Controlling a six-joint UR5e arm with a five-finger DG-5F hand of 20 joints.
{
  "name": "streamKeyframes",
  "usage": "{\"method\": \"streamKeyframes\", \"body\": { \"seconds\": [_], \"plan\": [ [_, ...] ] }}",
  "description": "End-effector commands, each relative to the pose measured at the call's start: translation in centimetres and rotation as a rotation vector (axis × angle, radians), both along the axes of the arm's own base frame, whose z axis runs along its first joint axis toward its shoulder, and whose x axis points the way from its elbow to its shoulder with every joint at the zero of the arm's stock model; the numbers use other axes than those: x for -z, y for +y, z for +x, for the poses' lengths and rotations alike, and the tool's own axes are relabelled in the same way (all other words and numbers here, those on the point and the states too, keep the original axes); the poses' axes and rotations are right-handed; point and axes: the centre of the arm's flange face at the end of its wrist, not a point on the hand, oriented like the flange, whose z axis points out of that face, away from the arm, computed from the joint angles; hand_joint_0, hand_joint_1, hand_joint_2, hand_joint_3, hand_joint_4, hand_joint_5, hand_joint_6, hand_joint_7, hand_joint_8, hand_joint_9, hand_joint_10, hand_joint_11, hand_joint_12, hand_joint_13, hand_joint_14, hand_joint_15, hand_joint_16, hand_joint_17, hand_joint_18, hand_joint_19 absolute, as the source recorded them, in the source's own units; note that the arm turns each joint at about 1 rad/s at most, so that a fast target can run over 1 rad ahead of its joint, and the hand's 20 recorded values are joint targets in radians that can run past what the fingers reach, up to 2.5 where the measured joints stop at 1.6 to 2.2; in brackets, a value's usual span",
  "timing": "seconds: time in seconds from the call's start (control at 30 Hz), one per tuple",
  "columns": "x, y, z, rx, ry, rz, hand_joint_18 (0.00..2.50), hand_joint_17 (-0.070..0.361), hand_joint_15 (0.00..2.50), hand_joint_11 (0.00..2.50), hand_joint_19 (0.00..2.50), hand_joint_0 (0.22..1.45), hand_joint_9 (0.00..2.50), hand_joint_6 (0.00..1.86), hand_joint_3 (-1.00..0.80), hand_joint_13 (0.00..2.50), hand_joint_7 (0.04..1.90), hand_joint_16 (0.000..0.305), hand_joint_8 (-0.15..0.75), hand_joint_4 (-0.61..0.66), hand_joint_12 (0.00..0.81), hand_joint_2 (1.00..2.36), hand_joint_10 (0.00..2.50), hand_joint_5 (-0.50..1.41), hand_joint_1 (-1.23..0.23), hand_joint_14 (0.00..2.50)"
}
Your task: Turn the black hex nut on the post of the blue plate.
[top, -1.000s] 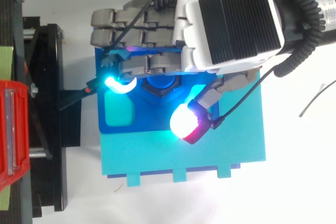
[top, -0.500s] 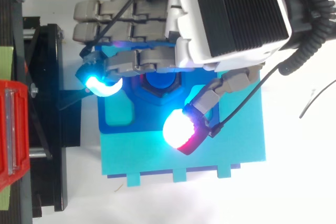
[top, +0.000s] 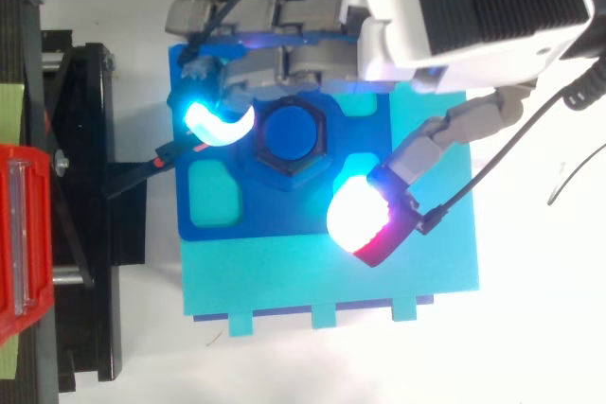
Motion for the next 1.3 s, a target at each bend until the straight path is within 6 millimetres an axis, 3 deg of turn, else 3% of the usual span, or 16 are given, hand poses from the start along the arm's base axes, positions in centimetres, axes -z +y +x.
{"method": "streamKeyframes", "body": {
  "seconds": [0.0,0.33,0.5,0.77,0.93,0.97,1.1,1.27],
  "plan": [
    [-0.8,-0.1,-0.9,0.024,0.028,0.037,0.34,0.153,0.03,0.0,0.38,0.35,0.2,0.5,-0.5,0.19,0.73,0.068,0.287,0.19,0.415,1.0,0.0,-0.28,-0.54,0.0],
    [-2.0,0.2,-8.7,0.138,-0.016,0.102,0.29,0.134,0.03,0.0,0.38,0.43,0.19,0.5,-0.5,0.17,0.72,0.06,0.255,0.16,0.379,1.0,0.0,-0.27,-0.54,0.0],
    [-1.6,0.4,-10.6,0.187,0.001,0.17,0.28,0.133,0.02,0.0,0.38,0.43,0.2,0.5,-0.5,0.17,0.72,0.059,0.253,0.16,0.376,1.0,0.0,-0.27,-0.52,0.0],
    [-0.9,0.8,-11.8,0.271,0.107,0.321,0.28,0.13,0.01,0.0,0.37,0.45,0.2,0.5,-0.5,0.18,0.71,0.058,0.247,0.16,0.369,1.0,0.0,-0.27,-0.5,0.0],
    [-2.5,1.1,-13.3,0.315,0.142,0.337,0.28,0.128,0.02,0.0,0.37,0.45,0.22,0.5,-0.5,0.19,0.71,0.057,0.248,0.16,0.364,1.0,0.0,-0.27,-0.49,0.0],
    [-2.6,1.5,-15.4,0.313,0.154,0.341,0.28,0.128,0.01,0.0,0.38,0.45,0.22,0.5,-0.5,0.19,0.71,0.057,0.249,0.16,0.364,1.0,0.0,-0.26,-0.49,0.0],
    [-2.4,1.7,-17.4,0.341,0.078,0.39,0.28,0.128,0.02,0.0,0.38,0.46,0.23,0.5,-0.5,0.19,0.71,0.057,0.25,0.16,0.364,1.0,0.0,-0.26,-0.49,0.0],
    [-0.2,2.3,-20.3,0.374,0.04,0.521,0.29,0.127,0.02,0.0,0.38,0.46,0.23,0.5,-0.5,0.2,0.72,0.057,0.251,0.17,0.363,1.0,0.0,-0.26,-0.48,0.0]
  ]
}}
